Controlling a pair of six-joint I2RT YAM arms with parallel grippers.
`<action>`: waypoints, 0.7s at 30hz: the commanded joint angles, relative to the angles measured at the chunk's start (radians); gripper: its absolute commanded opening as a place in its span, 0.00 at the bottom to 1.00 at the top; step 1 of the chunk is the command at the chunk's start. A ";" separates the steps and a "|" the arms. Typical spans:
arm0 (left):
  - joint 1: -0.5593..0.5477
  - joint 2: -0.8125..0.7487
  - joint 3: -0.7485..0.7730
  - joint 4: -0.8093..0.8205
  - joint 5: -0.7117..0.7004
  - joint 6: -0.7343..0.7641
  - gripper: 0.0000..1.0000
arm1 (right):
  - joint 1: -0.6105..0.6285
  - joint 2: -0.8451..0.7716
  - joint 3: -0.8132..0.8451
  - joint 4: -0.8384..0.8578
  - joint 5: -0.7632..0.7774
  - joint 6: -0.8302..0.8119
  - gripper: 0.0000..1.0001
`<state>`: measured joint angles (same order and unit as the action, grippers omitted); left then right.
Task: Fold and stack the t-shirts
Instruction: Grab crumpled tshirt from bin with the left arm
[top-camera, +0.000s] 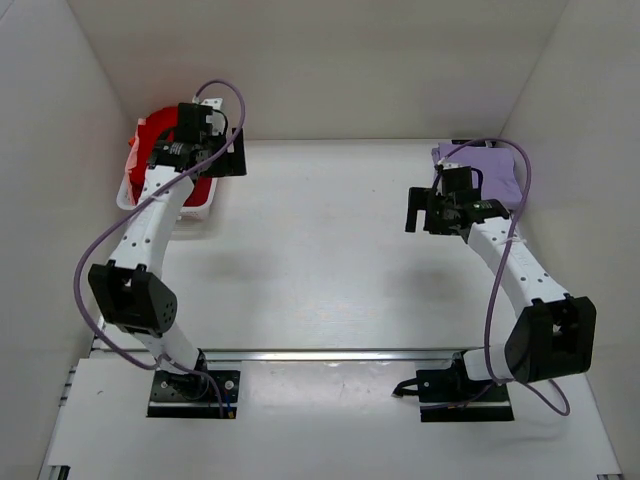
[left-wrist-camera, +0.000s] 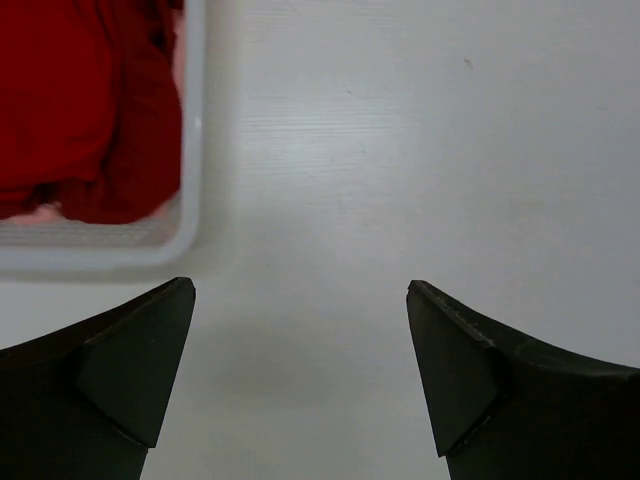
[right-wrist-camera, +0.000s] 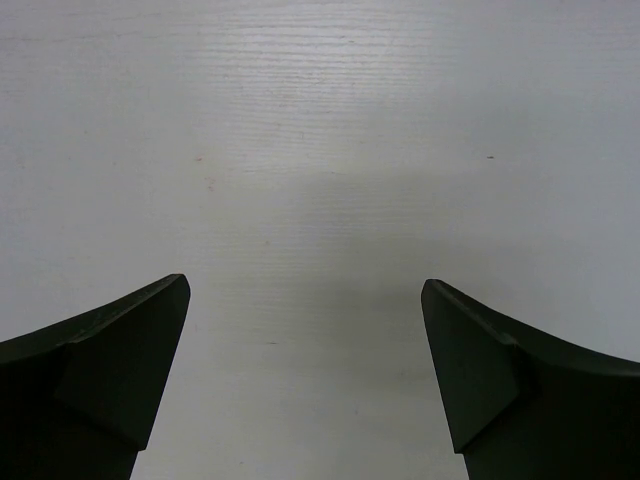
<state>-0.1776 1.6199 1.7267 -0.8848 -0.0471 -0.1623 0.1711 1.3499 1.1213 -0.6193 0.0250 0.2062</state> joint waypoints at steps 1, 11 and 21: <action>0.046 0.041 0.051 0.013 -0.152 0.066 0.98 | 0.011 0.015 0.034 0.042 -0.016 -0.001 0.99; 0.175 0.243 0.170 0.298 -0.214 0.086 0.35 | 0.065 0.058 0.049 0.066 -0.220 0.027 0.99; 0.296 0.587 0.445 0.282 -0.185 0.034 0.68 | 0.036 0.182 0.106 0.021 -0.260 -0.017 0.99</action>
<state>0.0898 2.1719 2.1300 -0.6014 -0.2470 -0.0937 0.2192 1.5196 1.1900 -0.5976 -0.2070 0.2077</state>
